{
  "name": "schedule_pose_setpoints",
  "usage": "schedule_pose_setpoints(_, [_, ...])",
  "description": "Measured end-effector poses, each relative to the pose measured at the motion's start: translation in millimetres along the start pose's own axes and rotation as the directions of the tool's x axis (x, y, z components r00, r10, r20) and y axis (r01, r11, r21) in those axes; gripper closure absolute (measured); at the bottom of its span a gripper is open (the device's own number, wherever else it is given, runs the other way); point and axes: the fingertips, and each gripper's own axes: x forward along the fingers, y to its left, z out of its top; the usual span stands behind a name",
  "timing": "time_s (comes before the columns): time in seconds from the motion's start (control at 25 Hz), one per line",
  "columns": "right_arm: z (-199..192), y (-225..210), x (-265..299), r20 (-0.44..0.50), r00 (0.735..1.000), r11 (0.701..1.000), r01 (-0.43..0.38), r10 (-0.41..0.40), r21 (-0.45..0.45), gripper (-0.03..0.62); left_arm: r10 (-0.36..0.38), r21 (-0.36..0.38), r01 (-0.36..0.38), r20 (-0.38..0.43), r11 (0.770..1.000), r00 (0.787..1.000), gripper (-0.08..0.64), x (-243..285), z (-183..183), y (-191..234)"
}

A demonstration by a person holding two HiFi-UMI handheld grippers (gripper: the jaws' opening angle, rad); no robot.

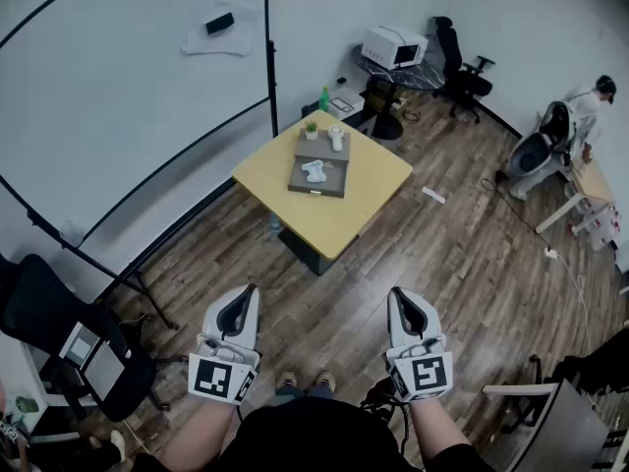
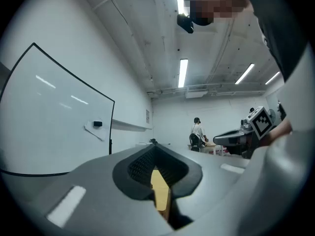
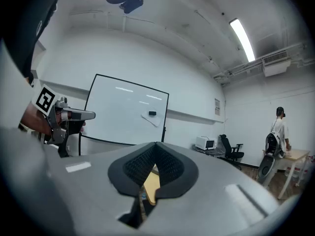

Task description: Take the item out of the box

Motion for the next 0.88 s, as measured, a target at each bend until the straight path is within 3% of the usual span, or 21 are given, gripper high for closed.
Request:
schedule_pose_setpoints(0.28, [-5, 2, -1, -0.013, 1.0, 1.0, -0.007, 0.007, -0.005, 0.586, 0.003, -0.001, -0.003, -0.013, 1.0, 1.0, 0.56, 0, -4, -3])
schedule_pose_setpoints(0.6, [-3, -5, -6, 0.029, 1.0, 0.999, -0.013, 0.012, 0.052, 0.584, -0.011, -0.011, 0.011, -0.024, 1.0, 1.0, 0.56, 2, -7, -11])
schedule_pose_setpoints(0.72, [-3, -1, -5, 0.057, 0.996, 0.996, -0.069, 0.066, 0.051, 0.577, -0.015, -0.015, 0.015, -0.03, 1.0, 0.999, 0.56, 1, -11, -15])
schedule_pose_setpoints(0.76, [-2, 2, -3, 0.064, 0.994, 0.994, -0.095, 0.091, 0.058, 0.152, -0.016, -0.016, 0.016, -0.031, 1.0, 0.999, 0.56, 1, -12, -16])
schedule_pose_setpoints(0.8, [-1, 3, 0, 0.065, 0.992, 0.991, -0.115, 0.111, 0.064, -0.006, -0.016, -0.018, 0.016, -0.033, 1.0, 0.999, 0.56, 1, -13, -17])
schedule_pose_setpoints(0.88, [0, 4, 3, 0.057, 0.99, 0.989, -0.133, 0.13, 0.058, -0.006, -0.016, -0.022, 0.015, -0.04, 1.0, 0.999, 0.56, 2, -17, -19])
